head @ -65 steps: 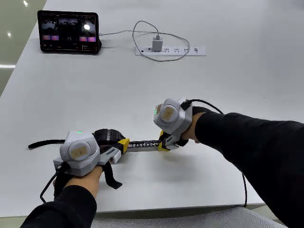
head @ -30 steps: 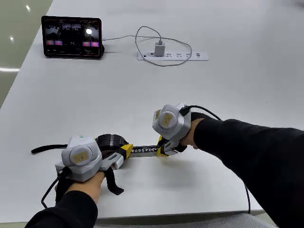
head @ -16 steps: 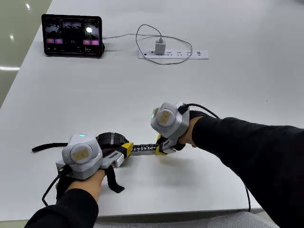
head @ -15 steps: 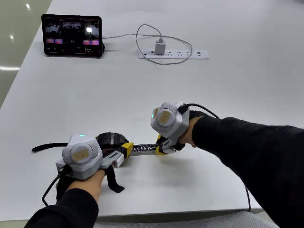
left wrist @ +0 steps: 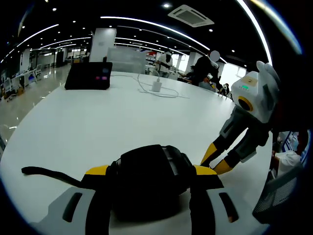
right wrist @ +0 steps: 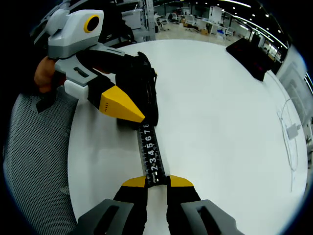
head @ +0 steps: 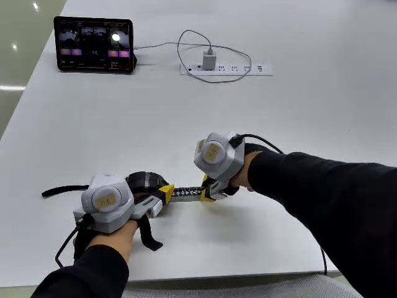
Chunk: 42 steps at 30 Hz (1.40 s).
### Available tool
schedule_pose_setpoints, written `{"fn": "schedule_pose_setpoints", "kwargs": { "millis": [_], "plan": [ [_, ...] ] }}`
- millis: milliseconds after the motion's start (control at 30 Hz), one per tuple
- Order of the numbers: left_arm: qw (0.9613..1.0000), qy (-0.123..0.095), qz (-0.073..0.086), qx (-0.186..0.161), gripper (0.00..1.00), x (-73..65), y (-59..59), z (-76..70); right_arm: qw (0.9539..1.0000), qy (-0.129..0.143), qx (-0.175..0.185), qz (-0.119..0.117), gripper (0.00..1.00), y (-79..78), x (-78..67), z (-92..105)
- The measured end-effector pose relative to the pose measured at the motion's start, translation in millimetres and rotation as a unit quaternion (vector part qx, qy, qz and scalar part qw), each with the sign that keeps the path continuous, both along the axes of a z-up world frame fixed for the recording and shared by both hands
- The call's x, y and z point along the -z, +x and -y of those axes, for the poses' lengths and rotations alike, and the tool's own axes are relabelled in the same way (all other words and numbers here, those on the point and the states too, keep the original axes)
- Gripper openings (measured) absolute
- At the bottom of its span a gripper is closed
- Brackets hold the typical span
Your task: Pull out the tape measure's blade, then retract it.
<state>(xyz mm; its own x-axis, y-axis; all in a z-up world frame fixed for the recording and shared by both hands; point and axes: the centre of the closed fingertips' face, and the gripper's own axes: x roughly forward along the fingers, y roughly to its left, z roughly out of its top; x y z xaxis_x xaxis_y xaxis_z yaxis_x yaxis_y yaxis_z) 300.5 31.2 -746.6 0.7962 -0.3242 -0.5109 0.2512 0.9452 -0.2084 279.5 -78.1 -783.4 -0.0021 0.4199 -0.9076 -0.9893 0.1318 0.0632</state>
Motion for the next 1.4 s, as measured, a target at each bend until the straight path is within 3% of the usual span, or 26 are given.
{"fn": "schedule_pose_setpoints", "kwargs": {
  "millis": [1400],
  "plan": [
    [1.0,-0.006,-0.003,-0.002,0.6,1.2,-0.3,0.5,0.9999,0.009,-0.001,-0.006,0.11,-0.9,-0.9,-17.9]
  ]
}}
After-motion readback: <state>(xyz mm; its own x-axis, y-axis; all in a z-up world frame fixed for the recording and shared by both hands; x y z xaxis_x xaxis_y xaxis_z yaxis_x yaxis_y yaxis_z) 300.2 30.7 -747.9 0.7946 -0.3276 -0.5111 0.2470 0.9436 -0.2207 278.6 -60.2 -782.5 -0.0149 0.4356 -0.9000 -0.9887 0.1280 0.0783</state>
